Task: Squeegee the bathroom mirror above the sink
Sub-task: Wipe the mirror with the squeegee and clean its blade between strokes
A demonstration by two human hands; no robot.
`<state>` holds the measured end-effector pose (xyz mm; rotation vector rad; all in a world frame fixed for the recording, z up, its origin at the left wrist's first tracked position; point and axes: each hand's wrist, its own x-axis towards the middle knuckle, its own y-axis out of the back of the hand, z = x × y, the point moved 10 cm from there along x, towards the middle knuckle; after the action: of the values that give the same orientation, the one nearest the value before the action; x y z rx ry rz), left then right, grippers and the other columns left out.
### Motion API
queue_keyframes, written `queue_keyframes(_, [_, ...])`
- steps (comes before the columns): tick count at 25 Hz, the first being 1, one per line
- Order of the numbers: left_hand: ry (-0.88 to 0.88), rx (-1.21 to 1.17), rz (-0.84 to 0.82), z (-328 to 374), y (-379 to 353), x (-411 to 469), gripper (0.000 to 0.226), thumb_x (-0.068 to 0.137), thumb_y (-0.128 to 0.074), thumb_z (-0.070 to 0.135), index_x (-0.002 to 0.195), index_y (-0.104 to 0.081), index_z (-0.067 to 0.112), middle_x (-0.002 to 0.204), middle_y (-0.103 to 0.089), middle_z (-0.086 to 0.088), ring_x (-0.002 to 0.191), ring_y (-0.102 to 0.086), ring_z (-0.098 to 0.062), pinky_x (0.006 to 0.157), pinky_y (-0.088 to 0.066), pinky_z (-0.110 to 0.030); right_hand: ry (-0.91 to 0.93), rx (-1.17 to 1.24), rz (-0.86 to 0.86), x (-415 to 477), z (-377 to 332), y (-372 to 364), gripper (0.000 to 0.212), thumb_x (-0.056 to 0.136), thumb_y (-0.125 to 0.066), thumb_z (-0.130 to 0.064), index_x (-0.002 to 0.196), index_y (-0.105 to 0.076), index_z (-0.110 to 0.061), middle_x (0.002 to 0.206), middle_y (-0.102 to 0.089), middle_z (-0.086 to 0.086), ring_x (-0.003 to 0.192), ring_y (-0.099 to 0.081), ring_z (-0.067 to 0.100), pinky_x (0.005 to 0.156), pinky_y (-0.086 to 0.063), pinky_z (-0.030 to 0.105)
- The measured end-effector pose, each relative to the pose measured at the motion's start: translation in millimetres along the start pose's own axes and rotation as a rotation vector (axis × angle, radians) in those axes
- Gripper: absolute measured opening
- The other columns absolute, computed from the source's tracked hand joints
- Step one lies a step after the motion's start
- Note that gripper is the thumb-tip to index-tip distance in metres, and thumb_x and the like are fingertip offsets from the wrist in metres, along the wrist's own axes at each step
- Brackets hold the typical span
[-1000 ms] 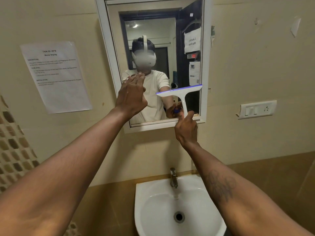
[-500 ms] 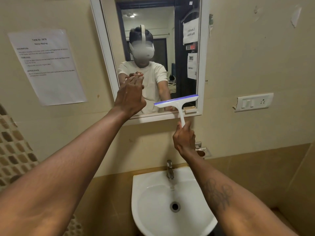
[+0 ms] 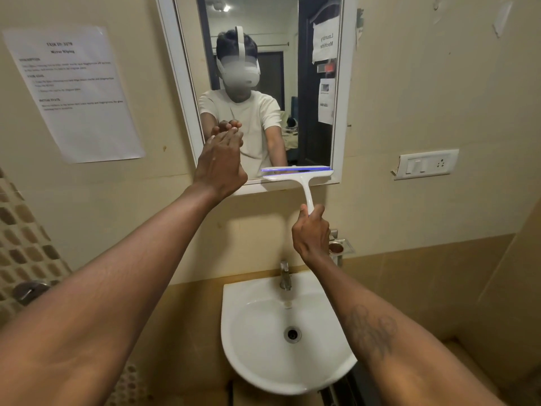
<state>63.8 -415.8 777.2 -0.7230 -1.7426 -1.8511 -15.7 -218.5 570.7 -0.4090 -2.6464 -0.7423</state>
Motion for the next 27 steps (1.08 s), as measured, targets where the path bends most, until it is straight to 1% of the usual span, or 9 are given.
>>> queue_keyframes(5, [0.008,0.003,0.012,-9.0,1.8,-10.4,0.061,0.077,-0.053,0.0,0.139,-0.051,0.003,0.149,-0.051,-0.015,0.142,-0.045,-0.03,0.12,-0.033,-0.044,0.027,0.04,0.02,5.8,-24.3,7.7,0.031,0.107,-0.036,-0.046,0.096,-0.033,-0.017,0.07,-0.049,0.005,0.069,-0.052,0.043,0.06,-0.034,0.041])
queue_keyframes(9, [0.005,0.008,0.034,-19.5,4.2,-14.7,0.054,0.075,-0.053,0.0,0.129,-0.056,0.003,0.138,-0.059,-0.013,0.133,-0.052,-0.031,0.113,-0.04,-0.044,0.088,0.099,0.024,11.4,-59.6,6.5,0.03,0.108,-0.037,-0.045,0.101,-0.037,-0.016,0.076,-0.059,0.012,0.068,-0.057,0.04,0.058,-0.041,0.041])
queue_keyframes(12, [0.014,0.011,0.063,-31.9,8.3,-16.8,0.053,0.073,-0.053,0.001,0.125,-0.058,0.005,0.133,-0.061,-0.015,0.129,-0.055,-0.034,0.11,-0.04,-0.044,0.203,0.143,0.064,18.0,-105.7,5.4,0.029,0.108,-0.04,-0.044,0.104,-0.038,-0.015,0.075,-0.06,0.009,0.066,-0.061,0.035,0.055,-0.042,0.038])
queue_keyframes(16, [0.031,0.021,0.083,-52.9,12.7,-19.8,0.053,0.072,-0.057,0.002,0.125,-0.059,0.006,0.129,-0.063,-0.015,0.123,-0.057,-0.034,0.108,-0.043,-0.044,0.23,0.211,0.067,34.0,-160.4,-7.0,0.037,0.109,-0.036,-0.044,0.123,-0.044,-0.011,0.091,-0.066,0.013,0.079,-0.066,0.037,0.067,-0.056,0.05])
queue_keyframes(18, [0.028,0.033,0.085,-62.3,13.6,-20.1,0.054,0.071,-0.054,0.001,0.125,-0.058,0.005,0.124,-0.063,-0.012,0.118,-0.059,-0.033,0.104,-0.045,-0.044,0.241,0.222,0.084,38.3,-179.7,-14.7,0.045,0.108,-0.035,-0.045,0.135,-0.042,-0.01,0.088,-0.063,0.007,0.08,-0.067,0.036,0.064,-0.051,0.046])
queue_keyframes(20, [0.016,0.035,0.097,-69.3,14.1,-21.2,0.054,0.071,-0.053,0.0,0.125,-0.058,0.005,0.119,-0.064,-0.01,0.113,-0.06,-0.033,0.098,-0.047,-0.043,0.249,0.206,0.124,38.7,-189.1,-21.3,0.047,0.106,-0.034,-0.043,0.136,-0.042,-0.008,0.084,-0.058,0.004,0.08,-0.064,0.04,0.063,-0.037,0.039])
queue_keyframes(23, [0.019,0.034,0.088,-80.3,9.7,-24.8,0.055,0.07,-0.056,-0.002,0.124,-0.059,0.003,0.125,-0.064,-0.014,0.117,-0.06,-0.036,0.102,-0.045,-0.043,0.255,0.192,0.14,33.5,-186.7,-37.3,0.047,0.106,-0.034,-0.041,0.138,-0.041,-0.006,0.092,-0.066,0.012,0.082,-0.063,0.039,0.066,-0.032,0.035])
queue_keyframes(25, [0.038,0.043,0.062,-87.9,3.8,-26.5,0.058,0.071,-0.057,-0.001,0.129,-0.057,0.001,0.132,-0.061,-0.018,0.124,-0.057,-0.036,0.108,-0.042,-0.043,0.238,0.189,0.121,26.6,-178.4,-48.7,0.047,0.107,-0.034,-0.041,0.138,-0.04,-0.005,0.097,-0.067,0.016,0.083,-0.062,0.037,0.066,-0.036,0.038])
queue_keyframes(27, [0.058,0.044,0.028,-94.5,-3.7,-29.0,0.064,0.073,-0.058,0.0,0.137,-0.052,-0.001,0.141,-0.057,-0.019,0.132,-0.053,-0.035,0.113,-0.038,-0.043,0.223,0.17,0.088,18.2,-168.5,-59.6,0.041,0.108,-0.035,-0.04,0.131,-0.041,-0.006,0.094,-0.065,0.017,0.08,-0.063,0.039,0.063,-0.044,0.043])
